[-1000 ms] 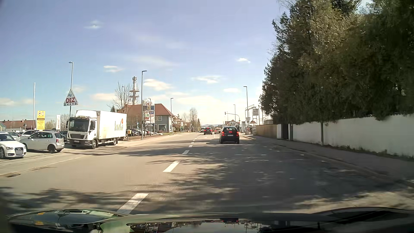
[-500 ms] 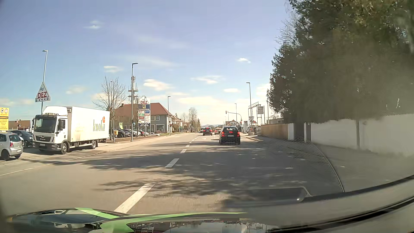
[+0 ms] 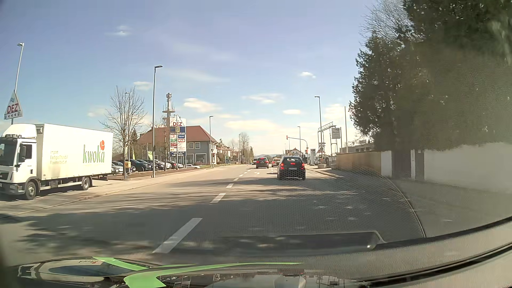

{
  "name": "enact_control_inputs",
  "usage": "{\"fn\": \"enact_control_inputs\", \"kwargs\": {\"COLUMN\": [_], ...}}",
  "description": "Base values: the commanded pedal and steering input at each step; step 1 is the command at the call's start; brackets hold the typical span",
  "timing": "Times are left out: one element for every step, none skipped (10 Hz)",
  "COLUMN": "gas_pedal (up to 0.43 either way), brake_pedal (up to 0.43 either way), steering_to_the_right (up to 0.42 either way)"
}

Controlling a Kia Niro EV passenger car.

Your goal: Follow the waypoints while adhering to traffic rules and regulations

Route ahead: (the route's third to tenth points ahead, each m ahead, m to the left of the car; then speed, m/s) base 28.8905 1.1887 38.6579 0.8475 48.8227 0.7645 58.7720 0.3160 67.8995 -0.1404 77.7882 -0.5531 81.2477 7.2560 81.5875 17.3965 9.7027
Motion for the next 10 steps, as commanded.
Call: {"fn": "enact_control_inputs", "kwargs": {"gas_pedal": [0.000, 0.000, 0.000, 0.000, 0.000, 0.000, 0.000, 0.000, 0.000, 0.000], "brake_pedal": [0.000, 0.000, 0.000, 0.000, 0.043, 0.085, 0.122, 0.140, 0.146, 0.146], "steering_to_the_right": [-0.023, -0.023, -0.023, -0.023, -0.022, -0.022, -0.021, -0.019, -0.014, -0.011]}}
